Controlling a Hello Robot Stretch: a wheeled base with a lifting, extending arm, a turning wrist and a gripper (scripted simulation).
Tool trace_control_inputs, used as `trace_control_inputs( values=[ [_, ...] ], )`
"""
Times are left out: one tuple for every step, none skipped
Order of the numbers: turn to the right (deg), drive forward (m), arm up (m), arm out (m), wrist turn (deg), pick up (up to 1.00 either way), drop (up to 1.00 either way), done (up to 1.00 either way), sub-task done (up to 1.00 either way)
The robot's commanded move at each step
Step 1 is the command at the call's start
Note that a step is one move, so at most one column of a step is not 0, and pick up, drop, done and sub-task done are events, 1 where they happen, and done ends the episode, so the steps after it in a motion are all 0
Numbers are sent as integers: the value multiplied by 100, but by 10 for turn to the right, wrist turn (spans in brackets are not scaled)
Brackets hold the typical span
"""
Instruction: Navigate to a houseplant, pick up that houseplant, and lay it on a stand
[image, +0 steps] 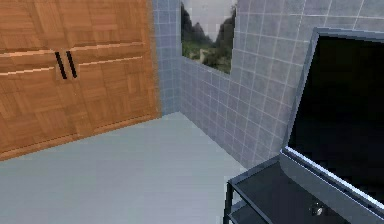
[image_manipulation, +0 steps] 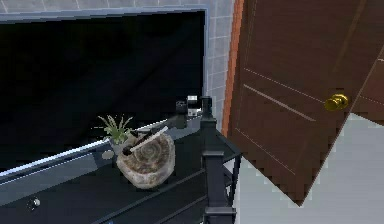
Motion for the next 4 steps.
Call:
trace_control_inputs(
  values=[
    [0, 0, -30, 0, 0, 0, 0, 0, 0],
    [0, 0, 0, 0, 0, 0, 100, 0, 0],
    [0, 0, 10, 0, 0, 0, 0, 0, 0],
    [0, 0, 0, -8, 0, 0, 0, 0, 0]
  ],
)
